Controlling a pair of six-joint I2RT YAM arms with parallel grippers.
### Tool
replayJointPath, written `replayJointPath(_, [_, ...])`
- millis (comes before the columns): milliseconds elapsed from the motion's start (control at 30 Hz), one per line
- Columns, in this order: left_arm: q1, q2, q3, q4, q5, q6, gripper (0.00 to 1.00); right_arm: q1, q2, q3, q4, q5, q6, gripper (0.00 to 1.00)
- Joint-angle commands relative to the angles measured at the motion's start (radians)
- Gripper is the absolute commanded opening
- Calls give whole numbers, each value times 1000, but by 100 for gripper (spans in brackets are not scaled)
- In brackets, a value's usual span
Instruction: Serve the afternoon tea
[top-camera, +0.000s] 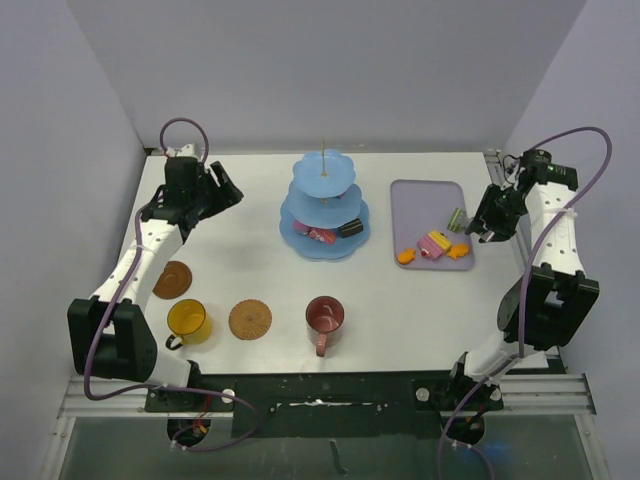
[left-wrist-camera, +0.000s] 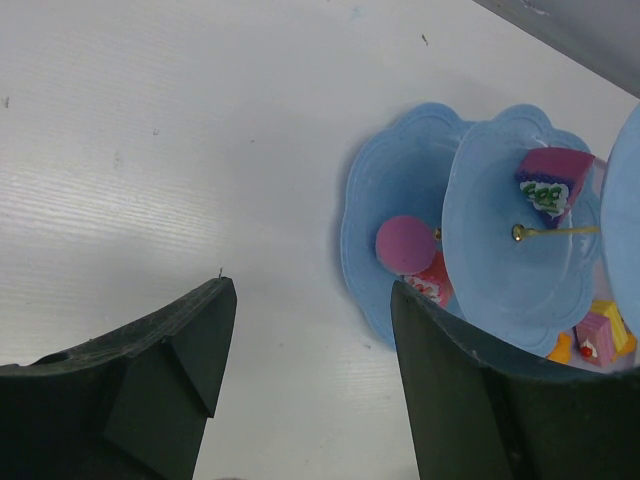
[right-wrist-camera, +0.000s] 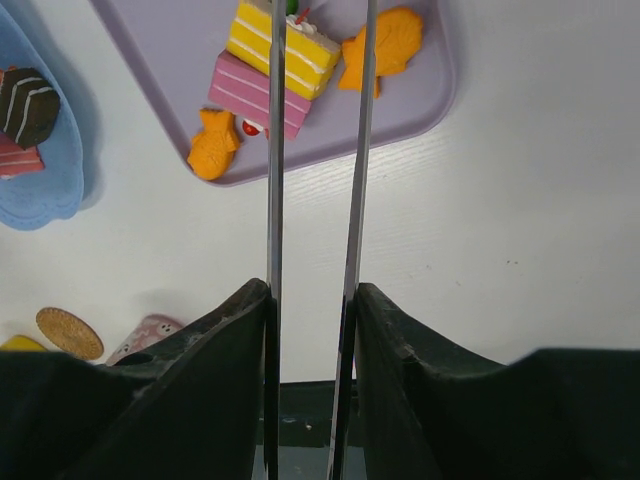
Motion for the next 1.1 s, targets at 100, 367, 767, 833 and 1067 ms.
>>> replayJointPath(100, [-2, -8, 11, 56, 4, 3, 62, 7, 50, 79, 15, 5, -42, 37])
replayJointPath(367, [0, -12, 13, 53, 1, 6, 62, 46, 106, 116, 17, 34, -46, 37])
replayJointPath(767, [0, -6, 14, 54, 1, 6, 62, 68, 115, 116, 11, 100, -53, 28])
replayJointPath(833, [1, -4, 12, 55, 0, 4, 62, 67, 106, 117, 13, 90, -50, 26])
replayJointPath(1067, [1, -1, 14, 54, 3, 3, 62, 67, 75, 93, 22, 63, -41, 21])
